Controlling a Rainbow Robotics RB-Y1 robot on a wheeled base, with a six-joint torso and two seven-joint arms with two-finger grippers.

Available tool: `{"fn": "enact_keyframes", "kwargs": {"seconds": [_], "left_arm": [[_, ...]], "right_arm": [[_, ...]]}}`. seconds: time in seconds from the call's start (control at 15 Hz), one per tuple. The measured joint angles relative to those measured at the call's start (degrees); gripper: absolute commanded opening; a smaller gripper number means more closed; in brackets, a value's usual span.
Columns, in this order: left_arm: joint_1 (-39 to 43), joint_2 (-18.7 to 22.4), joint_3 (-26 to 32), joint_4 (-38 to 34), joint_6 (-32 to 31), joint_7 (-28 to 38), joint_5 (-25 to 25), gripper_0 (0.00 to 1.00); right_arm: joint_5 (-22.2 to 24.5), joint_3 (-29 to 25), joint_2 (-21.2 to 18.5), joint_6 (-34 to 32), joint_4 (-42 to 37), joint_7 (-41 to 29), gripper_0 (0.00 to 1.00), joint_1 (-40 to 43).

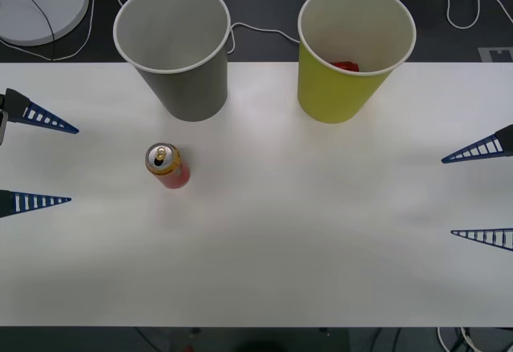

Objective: Put the can into the green bin and the plastic bottle into the gray bin

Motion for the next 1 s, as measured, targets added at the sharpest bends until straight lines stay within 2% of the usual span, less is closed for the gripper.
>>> {"fn": "enact_keyframes", "kwargs": {"seconds": [0.33, 0.67, 1.0], "left_arm": [[0.0, 0.0, -0.4, 0.0, -0.1, 0.0, 0.0, 1.0], [-0.7, 1.7, -1.5, 0.3, -1.0, 0.5, 0.9, 1.0], [-0.7, 1.7, -6.4, 8.1, 2.0, -1.6, 7.7, 1.0]], "right_arm": [[0.0, 0.0, 0.0, 0.0, 0.0, 0.0, 1.0, 0.0], [0.0, 0.0, 0.0, 0.0, 0.0, 0.0, 1.0, 0.0], [0.0, 0.0, 0.0, 0.0, 0.0, 0.0, 1.0, 0.0]]}}
